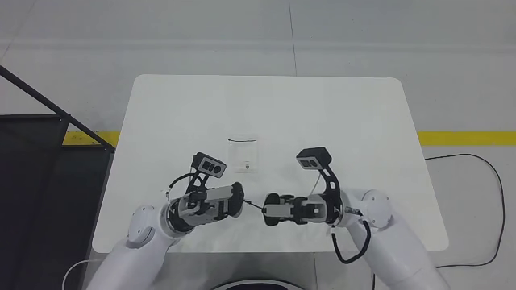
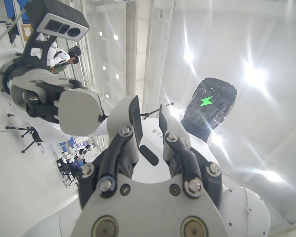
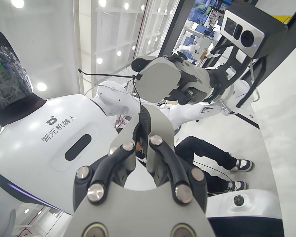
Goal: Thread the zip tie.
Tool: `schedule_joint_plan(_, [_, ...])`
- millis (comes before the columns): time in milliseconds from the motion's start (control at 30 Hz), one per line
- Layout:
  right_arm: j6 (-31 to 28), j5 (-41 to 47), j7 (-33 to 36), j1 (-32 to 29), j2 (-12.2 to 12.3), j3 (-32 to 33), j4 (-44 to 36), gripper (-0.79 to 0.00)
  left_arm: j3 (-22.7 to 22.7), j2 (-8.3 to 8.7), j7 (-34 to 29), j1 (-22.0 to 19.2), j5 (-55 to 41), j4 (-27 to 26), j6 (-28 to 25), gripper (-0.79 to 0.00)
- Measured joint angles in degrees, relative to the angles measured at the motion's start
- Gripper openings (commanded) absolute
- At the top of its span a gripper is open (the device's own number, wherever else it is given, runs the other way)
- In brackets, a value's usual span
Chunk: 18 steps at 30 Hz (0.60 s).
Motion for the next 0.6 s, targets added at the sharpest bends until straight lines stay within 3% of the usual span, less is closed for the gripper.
schedule_joint_plan(433, [0.08,0.87,0.26,-0.75,-0.12,0.91,-0.16,-0.785,-0.15,-0.48,-0.03,-0.06,0.72,0.25,-0.10,-0.625])
schedule_joint_plan(500, [0.18,0.80,0.40,-0.75,-0.14,0.98,-0.15,-0.785,-0.17,-0.55,0.13,-0.11,1.01,0.26,-0.08,-0.653])
schedule_joint_plan(567, [0.24,0.76,0.62,-0.78,-0.17,1.04,-0.16,-0.785,-0.16,-0.64,0.40,-0.14,1.51,0.18,-0.33,-0.785])
schedule_joint_plan(600, [0.25,0.76,0.68,-0.81,-0.18,1.07,-0.16,-0.785,-0.12,-0.67,0.49,-0.14,1.67,0.14,-0.39,-0.785])
